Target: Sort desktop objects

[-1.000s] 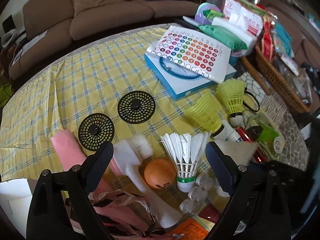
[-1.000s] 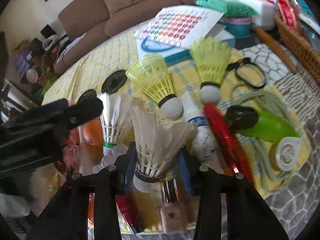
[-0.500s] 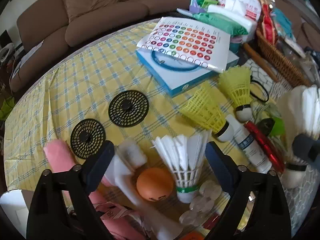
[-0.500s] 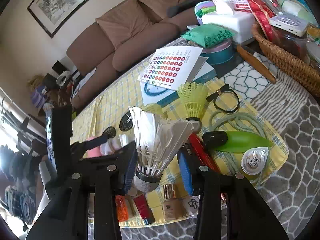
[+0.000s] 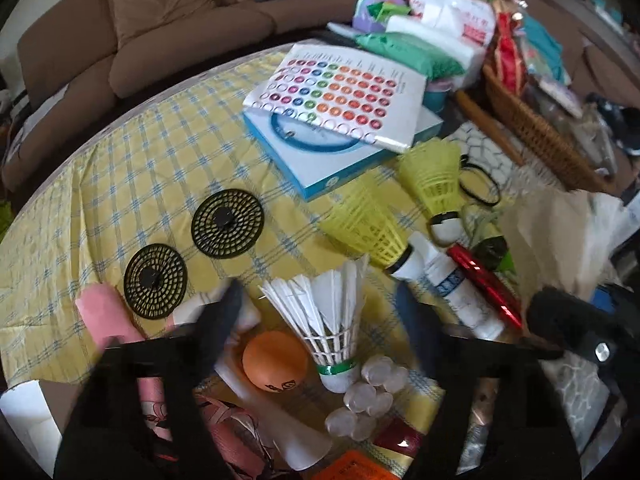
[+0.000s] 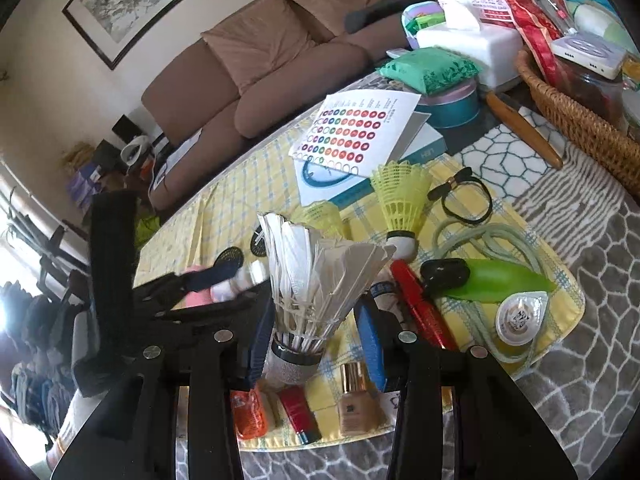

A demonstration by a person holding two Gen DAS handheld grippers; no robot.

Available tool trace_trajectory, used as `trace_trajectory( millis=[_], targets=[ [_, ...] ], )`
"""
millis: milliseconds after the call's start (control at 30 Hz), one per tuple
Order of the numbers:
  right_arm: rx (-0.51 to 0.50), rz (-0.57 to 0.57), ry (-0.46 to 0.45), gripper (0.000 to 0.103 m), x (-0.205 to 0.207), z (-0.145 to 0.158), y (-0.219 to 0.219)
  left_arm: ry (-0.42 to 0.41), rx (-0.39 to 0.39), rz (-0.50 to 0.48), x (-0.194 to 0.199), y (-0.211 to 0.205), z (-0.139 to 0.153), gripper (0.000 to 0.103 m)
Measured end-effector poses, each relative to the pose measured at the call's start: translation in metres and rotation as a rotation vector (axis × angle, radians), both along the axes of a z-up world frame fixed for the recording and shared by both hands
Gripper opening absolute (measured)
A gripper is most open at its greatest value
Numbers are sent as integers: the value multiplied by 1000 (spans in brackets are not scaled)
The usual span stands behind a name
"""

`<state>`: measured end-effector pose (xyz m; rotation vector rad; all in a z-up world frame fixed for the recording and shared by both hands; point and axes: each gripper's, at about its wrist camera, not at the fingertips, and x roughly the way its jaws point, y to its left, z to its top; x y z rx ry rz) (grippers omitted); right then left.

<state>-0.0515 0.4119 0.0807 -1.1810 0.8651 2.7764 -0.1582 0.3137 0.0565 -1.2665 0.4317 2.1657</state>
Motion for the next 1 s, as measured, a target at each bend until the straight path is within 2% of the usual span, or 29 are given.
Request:
trace_trajectory(
  millis=[100,133,167,200,300,533,733,867,1000],
  targets=[
    [22,12,-10,40,0,-1,-3,-25,-27,-2,-1,5,-11,79],
    [24,13,-14,40,0,-2,-2,-31,-37,-10,-1,8,-15,70],
    [24,13,-17,40,0,-4,-1,-38,-52,-22,0,11,-20,54],
    [21,13,-20,40,0,-5,0,-41,-61,-28,0,13,-23,46],
    [19,9,-24,40,-1,-7,5,-42,-26,-28,2,11,-25,41],
    [14,16,-16,40,0,-5,7,-24,36,-30,4,-2,2,39],
    [2,58,31,41,5,13,0,-8,143,-41,18,-36,57,39],
    [23,115,62,41,14,32,-22,17,192,-51,38,-83,97,40],
    [10,203,67,41,23,41,-66,27,198,-24,56,-140,117,40]
  ],
)
